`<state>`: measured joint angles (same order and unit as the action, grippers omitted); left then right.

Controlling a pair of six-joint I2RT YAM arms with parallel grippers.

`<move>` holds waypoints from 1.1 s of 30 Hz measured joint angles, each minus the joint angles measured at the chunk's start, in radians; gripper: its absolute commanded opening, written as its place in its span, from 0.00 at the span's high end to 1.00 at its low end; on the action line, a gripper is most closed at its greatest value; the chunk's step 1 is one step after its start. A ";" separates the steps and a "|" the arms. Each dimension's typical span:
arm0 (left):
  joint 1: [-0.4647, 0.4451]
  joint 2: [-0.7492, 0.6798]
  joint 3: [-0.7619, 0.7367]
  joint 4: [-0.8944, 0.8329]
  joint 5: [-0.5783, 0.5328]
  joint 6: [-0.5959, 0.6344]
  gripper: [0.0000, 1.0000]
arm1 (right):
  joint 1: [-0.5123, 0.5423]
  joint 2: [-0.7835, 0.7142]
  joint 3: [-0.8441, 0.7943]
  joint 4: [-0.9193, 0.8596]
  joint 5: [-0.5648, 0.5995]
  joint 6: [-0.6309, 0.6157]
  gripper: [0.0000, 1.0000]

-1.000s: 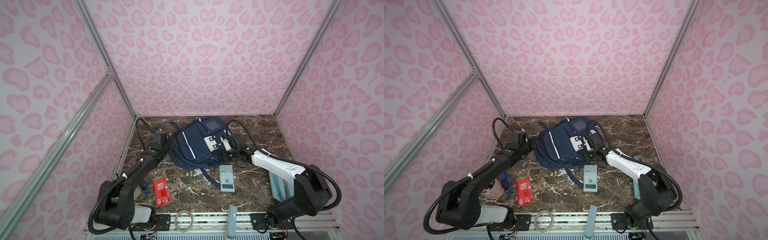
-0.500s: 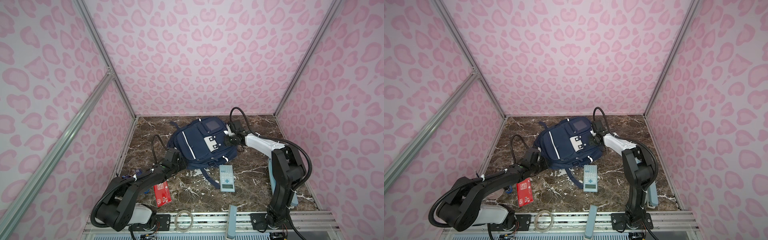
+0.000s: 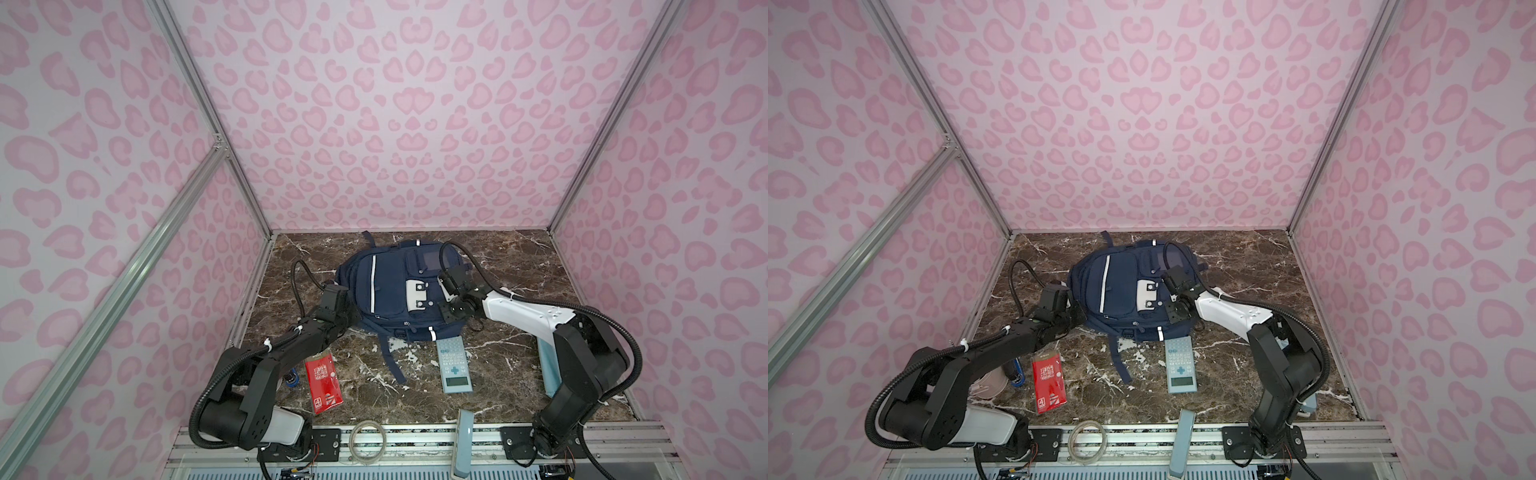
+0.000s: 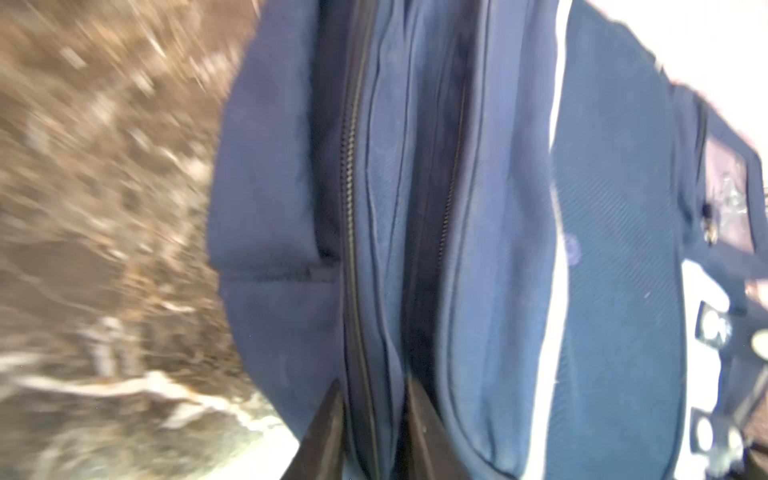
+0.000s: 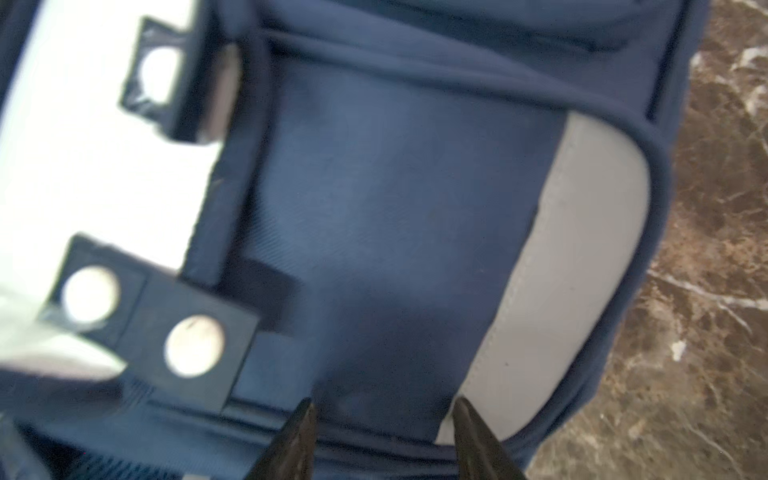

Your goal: Pack the student bag

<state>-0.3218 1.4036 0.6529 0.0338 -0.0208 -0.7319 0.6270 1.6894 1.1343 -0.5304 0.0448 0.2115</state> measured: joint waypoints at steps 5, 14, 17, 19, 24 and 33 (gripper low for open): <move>0.011 -0.132 -0.008 -0.062 -0.034 0.024 0.14 | 0.032 -0.103 -0.031 -0.006 0.029 -0.039 0.16; -0.158 -0.296 -0.032 -0.099 0.048 0.043 0.28 | 0.099 0.036 0.041 0.068 -0.019 -0.163 0.10; -0.254 -0.261 -0.033 -0.081 0.103 0.042 0.27 | 0.115 0.051 0.015 0.107 -0.004 -0.205 0.20; -0.314 -0.220 -0.024 -0.074 0.111 0.032 0.29 | 0.109 0.069 0.006 0.145 0.024 -0.221 0.31; -0.386 -0.117 0.012 -0.060 0.076 0.026 0.47 | 0.111 0.102 0.006 0.203 0.037 -0.252 0.58; -0.415 0.058 0.120 -0.045 -0.002 0.055 0.39 | 0.104 0.087 0.048 0.234 0.000 -0.303 1.00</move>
<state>-0.7368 1.4612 0.7727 -0.0109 -0.0223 -0.6765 0.7311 1.7760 1.1828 -0.2966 0.0448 -0.0914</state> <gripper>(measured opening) 0.564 0.074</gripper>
